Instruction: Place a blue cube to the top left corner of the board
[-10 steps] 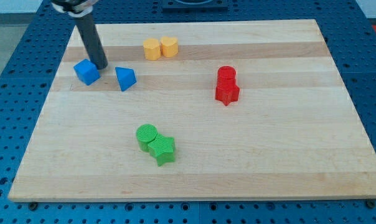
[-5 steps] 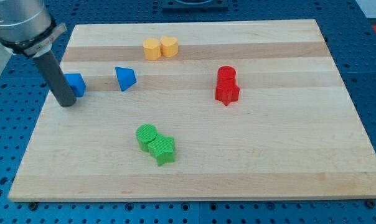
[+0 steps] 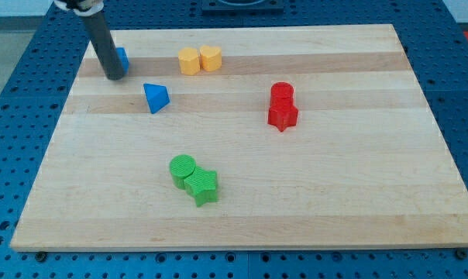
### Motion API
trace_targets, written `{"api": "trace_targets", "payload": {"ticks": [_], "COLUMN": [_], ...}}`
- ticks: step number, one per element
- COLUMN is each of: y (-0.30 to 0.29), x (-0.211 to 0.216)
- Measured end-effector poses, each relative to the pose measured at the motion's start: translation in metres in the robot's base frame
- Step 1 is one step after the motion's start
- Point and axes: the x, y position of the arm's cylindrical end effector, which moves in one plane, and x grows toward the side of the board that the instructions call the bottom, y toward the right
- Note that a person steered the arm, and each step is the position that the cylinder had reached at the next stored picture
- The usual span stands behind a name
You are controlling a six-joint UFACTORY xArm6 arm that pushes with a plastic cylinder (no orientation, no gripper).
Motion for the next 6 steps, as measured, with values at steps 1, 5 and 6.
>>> {"api": "trace_targets", "payload": {"ticks": [1,5,6], "y": [0.0,0.02,0.007], "x": [-0.032,-0.033,-0.042]}}
